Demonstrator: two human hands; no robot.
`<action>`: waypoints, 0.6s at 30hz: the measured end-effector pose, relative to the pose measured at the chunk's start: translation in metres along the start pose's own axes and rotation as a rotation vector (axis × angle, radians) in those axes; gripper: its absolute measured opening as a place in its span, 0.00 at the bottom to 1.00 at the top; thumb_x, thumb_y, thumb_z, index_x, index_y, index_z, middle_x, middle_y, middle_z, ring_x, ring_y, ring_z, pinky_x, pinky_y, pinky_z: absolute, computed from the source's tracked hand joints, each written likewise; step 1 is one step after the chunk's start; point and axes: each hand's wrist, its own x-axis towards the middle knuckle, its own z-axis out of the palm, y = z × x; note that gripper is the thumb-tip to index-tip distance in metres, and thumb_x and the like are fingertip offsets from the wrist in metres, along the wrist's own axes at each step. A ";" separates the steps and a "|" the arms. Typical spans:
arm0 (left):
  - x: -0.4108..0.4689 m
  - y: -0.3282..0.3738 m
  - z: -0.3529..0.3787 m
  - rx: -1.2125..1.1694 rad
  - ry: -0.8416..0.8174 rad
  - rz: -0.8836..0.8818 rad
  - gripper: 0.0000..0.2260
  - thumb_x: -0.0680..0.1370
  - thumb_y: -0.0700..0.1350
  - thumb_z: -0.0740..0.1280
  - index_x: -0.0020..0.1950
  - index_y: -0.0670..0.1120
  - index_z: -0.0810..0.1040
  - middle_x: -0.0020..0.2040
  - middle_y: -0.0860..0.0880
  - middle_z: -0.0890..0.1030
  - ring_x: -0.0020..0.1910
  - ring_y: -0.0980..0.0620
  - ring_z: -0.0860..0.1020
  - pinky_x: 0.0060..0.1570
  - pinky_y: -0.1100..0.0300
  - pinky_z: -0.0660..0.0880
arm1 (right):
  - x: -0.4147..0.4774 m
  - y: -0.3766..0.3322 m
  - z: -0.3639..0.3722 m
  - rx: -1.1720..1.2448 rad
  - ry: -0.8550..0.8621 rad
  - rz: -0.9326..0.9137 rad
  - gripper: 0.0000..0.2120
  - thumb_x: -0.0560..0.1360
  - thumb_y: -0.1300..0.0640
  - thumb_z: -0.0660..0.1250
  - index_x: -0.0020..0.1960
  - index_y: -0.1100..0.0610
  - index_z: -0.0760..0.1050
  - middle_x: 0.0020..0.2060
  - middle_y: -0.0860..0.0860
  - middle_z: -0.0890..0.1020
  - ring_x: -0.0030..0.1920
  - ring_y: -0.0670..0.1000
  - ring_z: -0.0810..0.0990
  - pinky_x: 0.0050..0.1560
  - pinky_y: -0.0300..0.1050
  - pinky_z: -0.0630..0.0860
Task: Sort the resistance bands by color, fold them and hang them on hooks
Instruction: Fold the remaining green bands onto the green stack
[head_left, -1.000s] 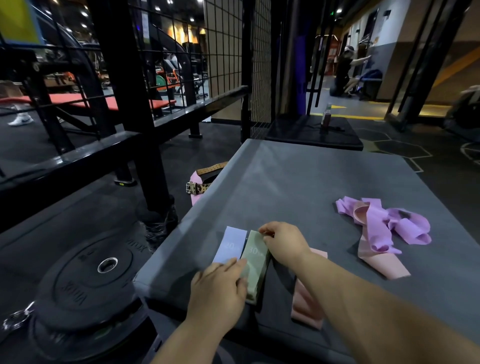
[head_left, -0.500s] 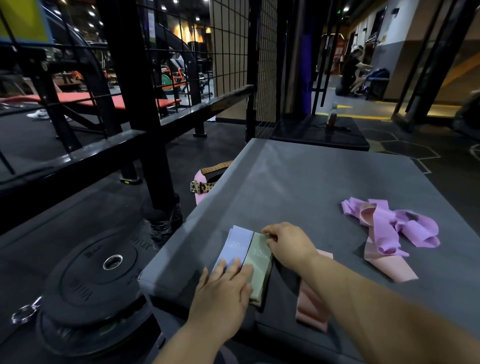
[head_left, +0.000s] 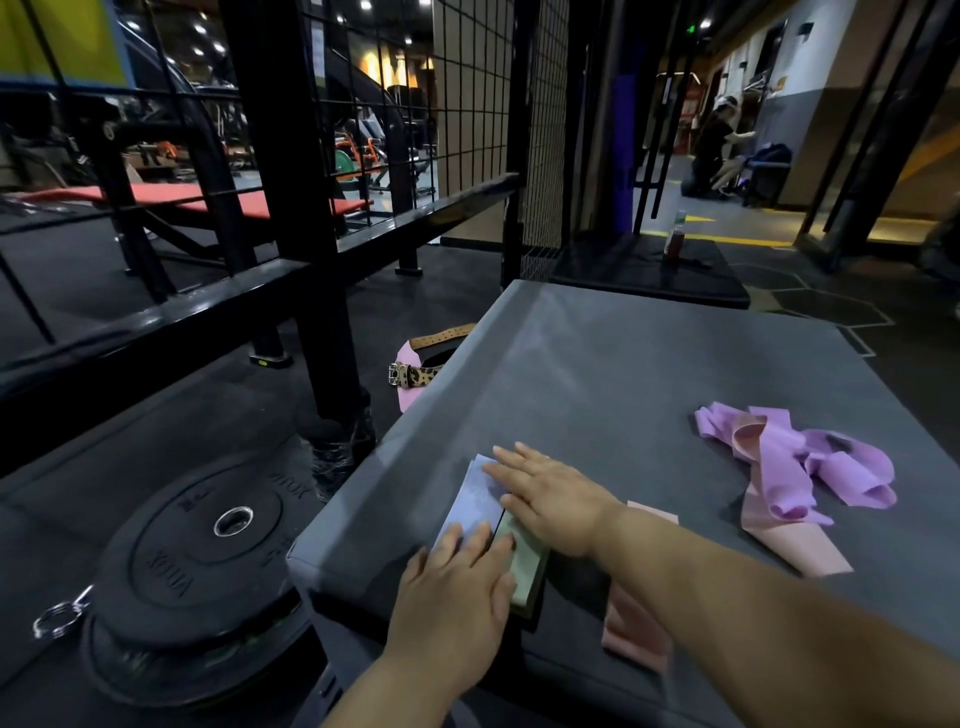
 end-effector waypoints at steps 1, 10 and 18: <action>0.000 -0.001 0.001 -0.001 0.009 -0.002 0.33 0.73 0.61 0.32 0.77 0.61 0.53 0.78 0.63 0.52 0.77 0.55 0.49 0.73 0.53 0.52 | 0.001 0.000 0.001 -0.009 -0.013 0.003 0.25 0.85 0.49 0.49 0.80 0.48 0.49 0.79 0.45 0.49 0.79 0.48 0.44 0.77 0.43 0.44; 0.000 0.000 0.006 -0.010 0.033 -0.048 0.36 0.70 0.61 0.32 0.78 0.59 0.53 0.79 0.57 0.54 0.78 0.55 0.52 0.73 0.50 0.56 | 0.006 0.008 0.008 -0.067 -0.100 -0.012 0.26 0.84 0.45 0.47 0.80 0.47 0.44 0.79 0.43 0.44 0.79 0.46 0.42 0.77 0.44 0.42; -0.002 -0.003 0.016 0.092 -0.017 -0.107 0.26 0.74 0.58 0.54 0.63 0.47 0.81 0.61 0.51 0.82 0.59 0.50 0.80 0.57 0.51 0.74 | 0.009 0.014 0.011 -0.038 -0.132 -0.031 0.26 0.84 0.44 0.46 0.80 0.46 0.43 0.79 0.43 0.44 0.79 0.45 0.41 0.78 0.43 0.42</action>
